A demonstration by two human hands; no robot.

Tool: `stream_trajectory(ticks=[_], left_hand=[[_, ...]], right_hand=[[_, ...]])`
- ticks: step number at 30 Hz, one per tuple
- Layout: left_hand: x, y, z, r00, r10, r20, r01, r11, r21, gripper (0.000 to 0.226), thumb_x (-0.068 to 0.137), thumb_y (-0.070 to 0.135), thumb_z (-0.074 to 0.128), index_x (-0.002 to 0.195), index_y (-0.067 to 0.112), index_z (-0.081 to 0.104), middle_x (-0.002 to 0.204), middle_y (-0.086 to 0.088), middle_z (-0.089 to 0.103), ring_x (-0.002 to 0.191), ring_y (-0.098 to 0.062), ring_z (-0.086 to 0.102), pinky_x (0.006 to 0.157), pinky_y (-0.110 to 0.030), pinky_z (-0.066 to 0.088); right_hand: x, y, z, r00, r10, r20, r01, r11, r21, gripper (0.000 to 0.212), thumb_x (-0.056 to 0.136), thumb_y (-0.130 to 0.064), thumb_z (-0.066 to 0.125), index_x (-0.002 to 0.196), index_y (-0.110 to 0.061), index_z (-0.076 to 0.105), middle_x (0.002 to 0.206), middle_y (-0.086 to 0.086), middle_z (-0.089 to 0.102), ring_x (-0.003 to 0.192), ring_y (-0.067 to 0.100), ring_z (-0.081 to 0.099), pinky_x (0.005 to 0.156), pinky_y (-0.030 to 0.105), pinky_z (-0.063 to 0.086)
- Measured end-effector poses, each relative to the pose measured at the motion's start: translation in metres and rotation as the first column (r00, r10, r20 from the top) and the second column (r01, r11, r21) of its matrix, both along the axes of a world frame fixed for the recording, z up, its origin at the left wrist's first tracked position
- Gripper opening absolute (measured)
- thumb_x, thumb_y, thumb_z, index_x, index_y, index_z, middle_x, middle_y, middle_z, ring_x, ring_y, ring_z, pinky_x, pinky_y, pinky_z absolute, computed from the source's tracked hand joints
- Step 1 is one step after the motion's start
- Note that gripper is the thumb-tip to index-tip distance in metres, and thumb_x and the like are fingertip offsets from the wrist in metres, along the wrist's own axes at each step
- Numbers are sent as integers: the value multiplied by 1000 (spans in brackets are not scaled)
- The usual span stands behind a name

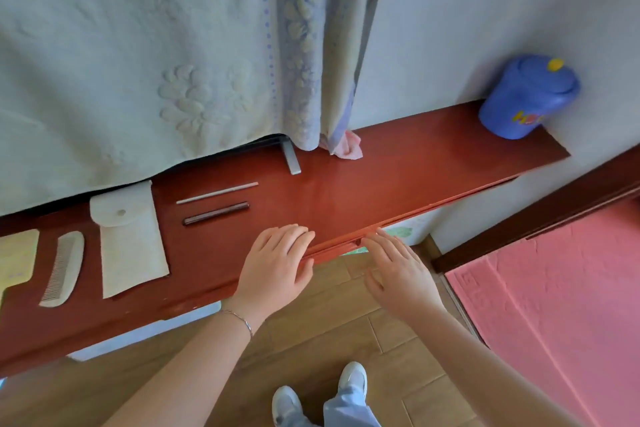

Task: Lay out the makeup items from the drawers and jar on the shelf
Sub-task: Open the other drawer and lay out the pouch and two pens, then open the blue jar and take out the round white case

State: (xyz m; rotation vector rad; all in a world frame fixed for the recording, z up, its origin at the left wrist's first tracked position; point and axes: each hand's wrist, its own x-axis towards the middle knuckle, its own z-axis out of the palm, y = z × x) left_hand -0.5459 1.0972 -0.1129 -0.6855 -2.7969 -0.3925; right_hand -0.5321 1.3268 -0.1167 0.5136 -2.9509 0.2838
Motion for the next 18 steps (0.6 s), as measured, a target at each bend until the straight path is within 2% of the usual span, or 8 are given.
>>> stream_trajectory(ticks=[3,6,9,15,18], left_hand=[[-8,39,11,996,-88,11,88,996,11,36,84,29,48,112,12,64,110,0,64,105,-16,57,93,-32,42],[-13,80,18,984,-178,17,178,984,18,36,84,29,46,111,13,64,109,1,65,104,-15,57,93,-32,42],[-18,120,21,965,-263,19,263,964,30,35,84,27,47,111,13,64,109,1,64,104,-14,57,93,-31,42],[-18,187,24,932,-361,42,362,932,-11,36,84,27,45,111,14,64,109,2,65,104,-13,58,93,-31,45],[-21,211,29,931,-361,60,364,930,-46,37,84,29,42,110,15,65,108,3,66,103,-13,59,92,-31,45]], right_hand=[[17,43,11,991,-135,-6,135,988,74,46,75,-25,56,119,-13,60,119,-1,64,119,19,54,104,37,34],[35,83,18,964,-263,24,259,960,107,58,64,-22,74,119,-12,60,119,1,64,117,21,56,101,38,33],[51,121,21,930,-366,31,361,927,106,60,62,-21,77,118,-12,60,118,2,65,116,21,58,96,30,34],[64,183,17,898,-439,19,436,896,90,62,58,-20,78,117,-8,62,116,5,66,114,23,59,97,37,39],[59,207,13,903,-425,52,422,904,64,60,65,-20,74,122,-10,57,121,4,63,120,22,55,100,37,40]])
